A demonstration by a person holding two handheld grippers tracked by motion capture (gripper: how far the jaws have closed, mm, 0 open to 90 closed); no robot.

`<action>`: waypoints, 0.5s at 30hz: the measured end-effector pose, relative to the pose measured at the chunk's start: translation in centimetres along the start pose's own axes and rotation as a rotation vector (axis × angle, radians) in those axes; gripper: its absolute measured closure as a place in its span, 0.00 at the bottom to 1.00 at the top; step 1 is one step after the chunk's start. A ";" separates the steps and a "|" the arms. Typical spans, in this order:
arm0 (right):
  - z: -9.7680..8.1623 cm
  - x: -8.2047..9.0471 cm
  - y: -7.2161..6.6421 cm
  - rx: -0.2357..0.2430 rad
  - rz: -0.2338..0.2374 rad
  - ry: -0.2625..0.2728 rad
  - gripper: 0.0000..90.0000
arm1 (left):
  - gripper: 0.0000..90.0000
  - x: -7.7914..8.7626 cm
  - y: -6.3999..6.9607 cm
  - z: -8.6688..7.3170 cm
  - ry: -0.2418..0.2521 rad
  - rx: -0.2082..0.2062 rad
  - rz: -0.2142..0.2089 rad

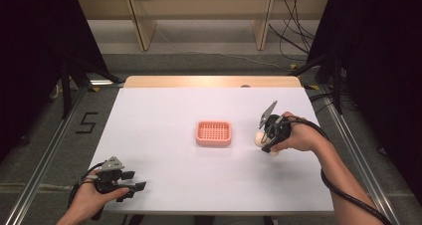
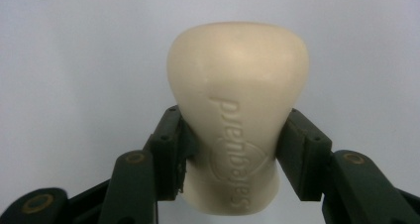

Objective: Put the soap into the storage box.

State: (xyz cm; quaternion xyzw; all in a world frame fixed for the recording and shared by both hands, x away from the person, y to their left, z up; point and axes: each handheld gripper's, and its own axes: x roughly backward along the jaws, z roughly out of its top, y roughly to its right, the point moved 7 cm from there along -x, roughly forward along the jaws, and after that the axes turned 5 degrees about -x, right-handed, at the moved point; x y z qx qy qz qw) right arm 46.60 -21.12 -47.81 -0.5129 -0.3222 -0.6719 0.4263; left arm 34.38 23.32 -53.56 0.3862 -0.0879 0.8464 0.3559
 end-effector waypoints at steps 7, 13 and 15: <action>0.1 0.3 0.0 -0.013 -0.002 0.031 0.56 | 0.38 0.0 0.0 0.0 0.004 0.005 0.003; 0.5 0.5 0.3 0.021 -0.002 0.061 0.56 | 0.38 0.0 -0.1 0.0 -0.001 0.001 0.008; 0.5 0.6 0.2 -0.010 -0.005 0.069 0.56 | 0.38 0.0 -0.1 0.0 -0.002 0.000 0.009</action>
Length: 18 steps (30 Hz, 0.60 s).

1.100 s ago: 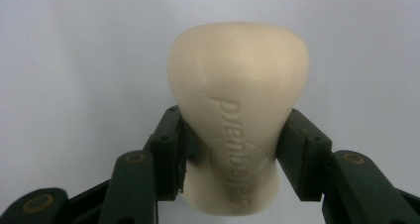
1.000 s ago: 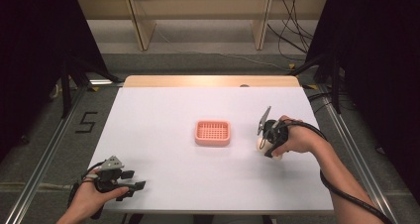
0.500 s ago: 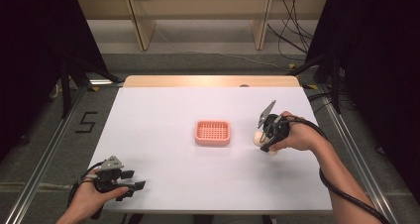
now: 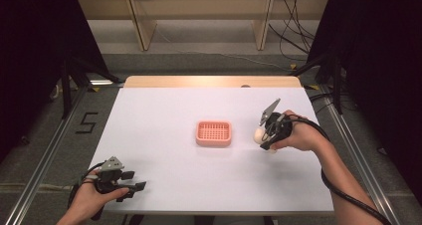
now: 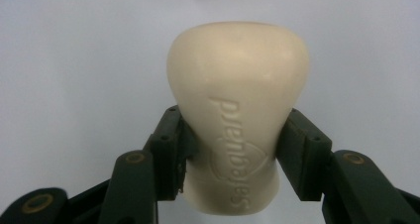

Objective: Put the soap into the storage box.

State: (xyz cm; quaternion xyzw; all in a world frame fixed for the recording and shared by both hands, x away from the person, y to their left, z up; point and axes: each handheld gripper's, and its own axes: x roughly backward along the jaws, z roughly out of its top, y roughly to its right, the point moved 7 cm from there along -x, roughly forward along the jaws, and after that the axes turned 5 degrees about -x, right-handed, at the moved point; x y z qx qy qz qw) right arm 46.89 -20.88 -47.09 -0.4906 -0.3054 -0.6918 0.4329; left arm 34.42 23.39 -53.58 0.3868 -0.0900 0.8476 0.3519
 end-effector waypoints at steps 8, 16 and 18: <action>0.5 0.2 0.1 -0.005 -0.013 0.015 0.56 | 0.38 0.1 0.1 0.0 0.007 0.004 -0.007; 1.3 0.4 0.3 0.009 -0.018 0.036 0.56 | 0.38 0.2 0.1 -0.2 0.002 0.001 -0.002; 1.5 0.4 0.3 0.004 -0.017 0.034 0.56 | 0.38 0.3 0.0 -0.2 0.002 0.001 -0.001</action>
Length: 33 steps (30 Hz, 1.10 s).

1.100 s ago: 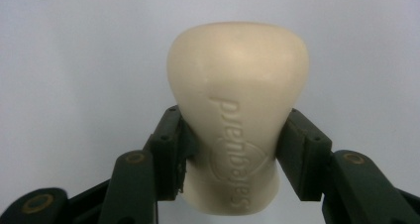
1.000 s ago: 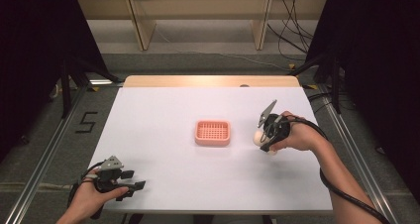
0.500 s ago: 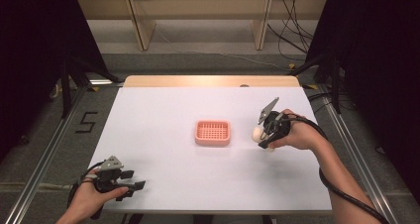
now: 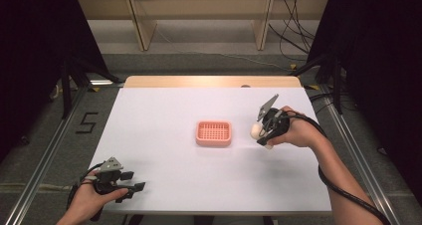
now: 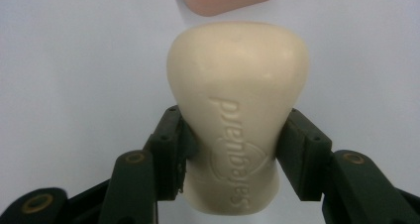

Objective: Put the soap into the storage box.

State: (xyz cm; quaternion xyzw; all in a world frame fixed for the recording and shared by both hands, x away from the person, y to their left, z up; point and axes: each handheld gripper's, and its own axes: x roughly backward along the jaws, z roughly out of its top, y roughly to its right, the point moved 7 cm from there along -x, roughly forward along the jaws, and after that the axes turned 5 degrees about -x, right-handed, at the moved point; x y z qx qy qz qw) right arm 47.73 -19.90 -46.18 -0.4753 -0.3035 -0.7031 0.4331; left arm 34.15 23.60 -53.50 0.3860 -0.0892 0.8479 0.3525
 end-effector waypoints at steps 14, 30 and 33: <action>1.6 -0.2 0.4 0.013 -0.009 0.016 0.56 | 0.38 0.2 -0.1 -0.2 0.006 0.018 0.017; 3.3 -0.4 0.5 0.030 -0.003 0.012 0.56 | 0.38 0.4 -0.1 -0.2 0.011 0.010 0.006; 3.6 -0.4 0.5 0.030 -0.003 0.004 0.56 | 0.38 0.4 -0.1 -0.2 0.012 0.011 0.006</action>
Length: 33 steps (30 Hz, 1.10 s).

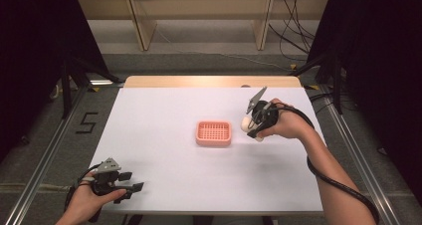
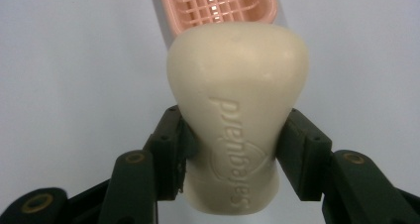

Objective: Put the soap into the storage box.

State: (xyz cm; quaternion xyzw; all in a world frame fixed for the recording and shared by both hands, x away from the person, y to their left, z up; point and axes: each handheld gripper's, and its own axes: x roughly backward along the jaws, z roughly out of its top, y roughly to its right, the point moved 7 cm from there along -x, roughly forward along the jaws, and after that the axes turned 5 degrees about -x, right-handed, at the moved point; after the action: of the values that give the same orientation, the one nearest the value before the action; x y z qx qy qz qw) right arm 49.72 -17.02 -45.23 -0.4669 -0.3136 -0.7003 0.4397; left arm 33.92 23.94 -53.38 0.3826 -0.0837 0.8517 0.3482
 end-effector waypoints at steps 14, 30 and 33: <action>1.3 -0.2 0.1 0.014 0.006 0.002 0.56 | 0.38 0.0 0.1 0.0 0.003 0.016 0.000; 2.9 -0.5 0.1 0.029 0.000 0.009 0.56 | 0.38 0.1 0.0 0.0 0.005 0.007 0.000; 3.2 -0.6 0.0 0.018 -0.003 0.014 0.56 | 0.38 0.1 0.0 0.0 0.001 0.003 0.001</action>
State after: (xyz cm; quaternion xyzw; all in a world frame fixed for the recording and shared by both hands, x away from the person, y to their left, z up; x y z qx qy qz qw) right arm 51.07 -14.12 -44.57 -0.4577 -0.3176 -0.7011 0.4451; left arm 33.86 24.06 -53.31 0.3828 -0.0826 0.8521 0.3472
